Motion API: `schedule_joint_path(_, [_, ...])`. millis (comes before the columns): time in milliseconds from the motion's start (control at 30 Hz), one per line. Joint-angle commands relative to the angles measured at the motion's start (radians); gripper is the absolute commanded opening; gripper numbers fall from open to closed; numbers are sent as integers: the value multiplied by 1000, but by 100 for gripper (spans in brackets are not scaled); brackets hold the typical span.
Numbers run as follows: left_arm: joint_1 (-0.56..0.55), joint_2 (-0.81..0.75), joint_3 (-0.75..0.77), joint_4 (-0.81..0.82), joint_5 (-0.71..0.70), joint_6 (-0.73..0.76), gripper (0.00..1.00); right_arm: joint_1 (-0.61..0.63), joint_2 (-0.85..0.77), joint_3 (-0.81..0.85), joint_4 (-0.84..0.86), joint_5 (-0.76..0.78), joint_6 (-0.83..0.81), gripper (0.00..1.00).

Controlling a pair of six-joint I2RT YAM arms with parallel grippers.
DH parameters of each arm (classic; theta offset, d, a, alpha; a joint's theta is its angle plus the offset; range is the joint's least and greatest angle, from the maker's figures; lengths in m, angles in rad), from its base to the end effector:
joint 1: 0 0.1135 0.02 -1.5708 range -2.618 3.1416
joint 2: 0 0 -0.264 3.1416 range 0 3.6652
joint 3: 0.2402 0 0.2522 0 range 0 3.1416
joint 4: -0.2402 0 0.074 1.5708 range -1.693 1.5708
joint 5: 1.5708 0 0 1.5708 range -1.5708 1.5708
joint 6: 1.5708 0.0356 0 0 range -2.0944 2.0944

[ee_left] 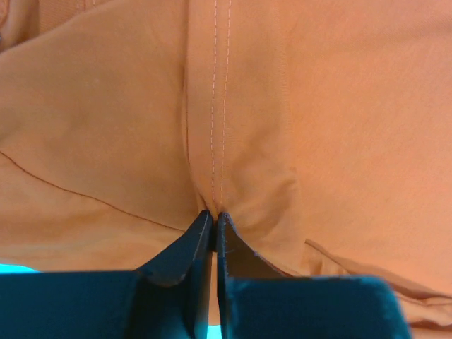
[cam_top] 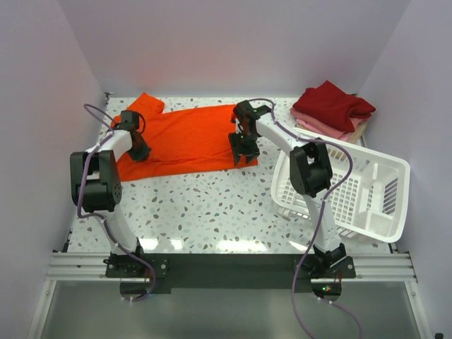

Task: Fold and stack the t-shirts
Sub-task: Fold the tshirt

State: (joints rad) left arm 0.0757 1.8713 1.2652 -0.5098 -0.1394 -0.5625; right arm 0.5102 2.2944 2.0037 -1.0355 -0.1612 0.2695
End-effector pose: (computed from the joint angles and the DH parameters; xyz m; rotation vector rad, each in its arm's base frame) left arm 0.3802 0.0338 0.1773 -0.8777 2.5191 0.0319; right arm 0.4101 0.2360 0.1927 -0.3839 2.9304 0.3588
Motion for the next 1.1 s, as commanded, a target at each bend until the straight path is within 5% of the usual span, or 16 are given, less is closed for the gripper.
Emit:
schedule_joint_path(0, [-7, 9, 14, 28, 11, -2, 4, 5, -75, -10, 2, -28, 7, 52])
schedule_joint_path(733, [-123, 244, 416, -13, 44, 78, 0, 5, -66, -23, -18, -26, 7, 52])
schedule_joint_path(933, [-155, 314, 519, -22, 92, 130, 13, 5, -56, -8, -29, -26, 8, 52])
schedule_joint_path(1067, [-178, 354, 565, -52, 84, 159, 31, 5, -56, -5, -37, -24, 10, 52])
